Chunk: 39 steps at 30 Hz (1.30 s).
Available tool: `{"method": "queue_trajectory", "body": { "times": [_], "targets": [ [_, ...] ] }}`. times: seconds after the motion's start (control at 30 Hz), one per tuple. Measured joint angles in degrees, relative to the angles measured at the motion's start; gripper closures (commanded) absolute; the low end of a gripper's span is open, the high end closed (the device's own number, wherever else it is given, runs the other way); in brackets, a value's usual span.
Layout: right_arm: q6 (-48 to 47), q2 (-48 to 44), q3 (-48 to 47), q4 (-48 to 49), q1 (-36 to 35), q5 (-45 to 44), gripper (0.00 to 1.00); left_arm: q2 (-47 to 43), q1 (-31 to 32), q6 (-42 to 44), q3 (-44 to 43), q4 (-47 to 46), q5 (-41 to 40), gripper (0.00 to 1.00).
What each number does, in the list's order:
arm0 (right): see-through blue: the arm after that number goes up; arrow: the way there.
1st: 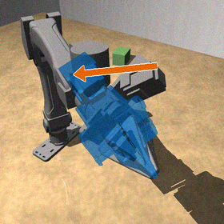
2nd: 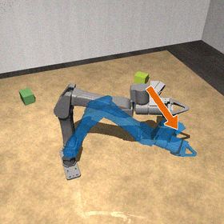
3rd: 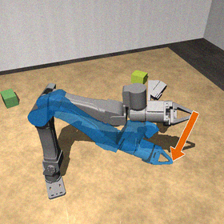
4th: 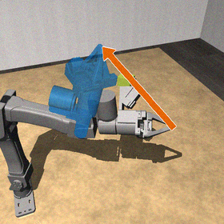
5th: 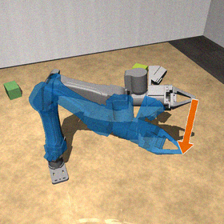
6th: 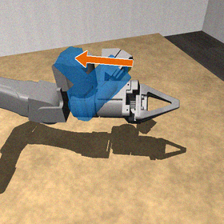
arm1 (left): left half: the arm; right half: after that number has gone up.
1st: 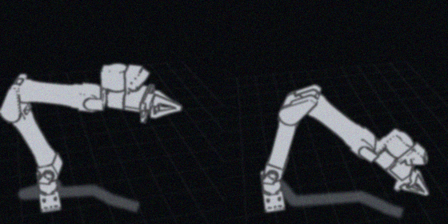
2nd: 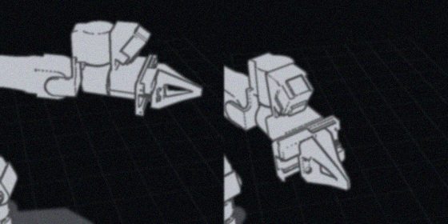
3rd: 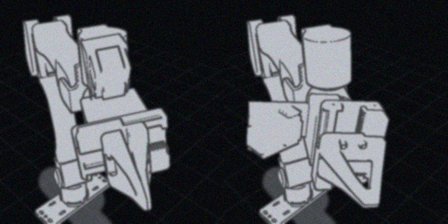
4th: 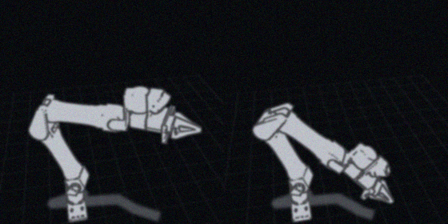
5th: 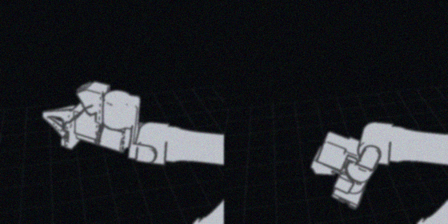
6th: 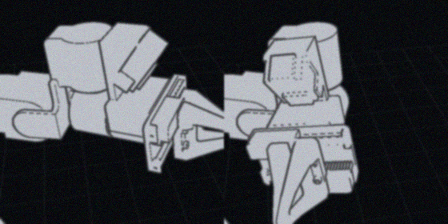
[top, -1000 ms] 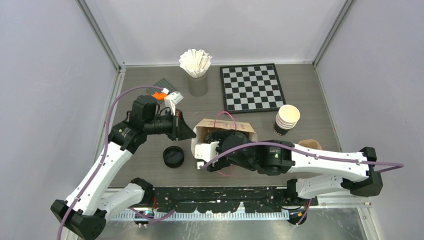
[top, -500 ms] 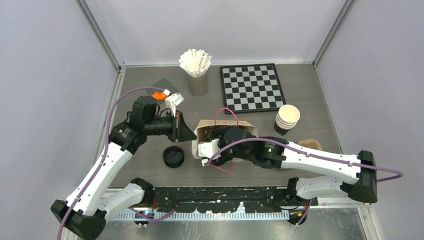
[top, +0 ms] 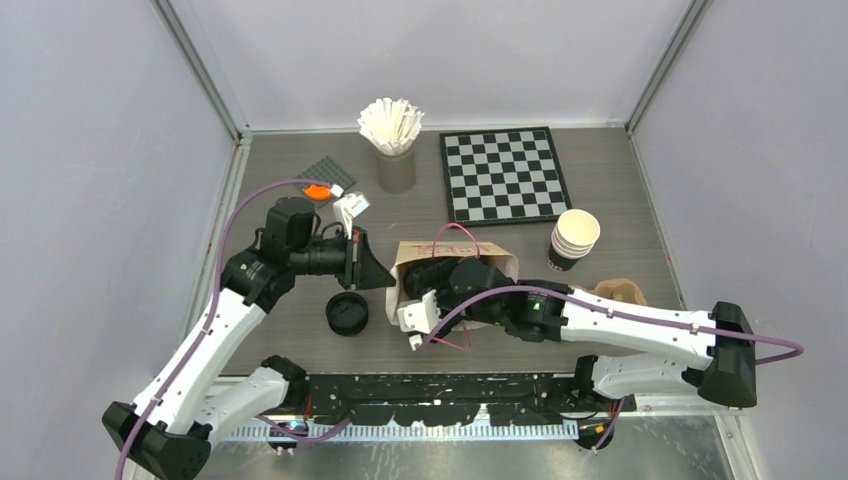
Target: Pack the takeout coffee
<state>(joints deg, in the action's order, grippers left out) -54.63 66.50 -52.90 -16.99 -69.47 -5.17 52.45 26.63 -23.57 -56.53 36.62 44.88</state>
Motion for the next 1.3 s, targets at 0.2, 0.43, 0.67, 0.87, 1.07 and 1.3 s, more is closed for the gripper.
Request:
{"method": "queue_trajectory", "body": {
  "times": [0.2, 0.43, 0.67, 0.87, 1.07, 1.3],
  "targets": [
    [-2.7, 0.0, 1.9, 0.8, 0.3, 0.6, 0.36, -0.5, 0.0, 0.3, 0.0, 0.1, 0.2, 1.0],
    [-5.5, 0.0, 3.9, 3.0, 0.3, 1.3, 0.36, -2.2, 0.0, 1.5, 0.0, 0.5, 0.9, 1.0],
    [-7.5, 1.9, 4.2, 4.8, 0.3, 1.9, 0.36, -2.6, 0.0, 2.2, 1.0, 1.0, 1.9, 1.0],
    [-8.5, 4.2, 4.2, 7.0, 0.6, 2.1, 0.36, -2.9, 0.0, 3.1, 1.1, 1.8, 1.9, 1.0],
    [-9.5, 6.1, 4.2, 8.0, 1.4, 2.6, 0.36, -3.1, 0.0, 3.0, 1.4, 1.8, 1.9, 1.0],
    [-10.0, 7.3, 4.2, 8.4, 3.6, 4.0, 0.37, -2.9, 0.0, 2.8, 1.4, 1.8, 1.9, 1.0]
  ]
}}
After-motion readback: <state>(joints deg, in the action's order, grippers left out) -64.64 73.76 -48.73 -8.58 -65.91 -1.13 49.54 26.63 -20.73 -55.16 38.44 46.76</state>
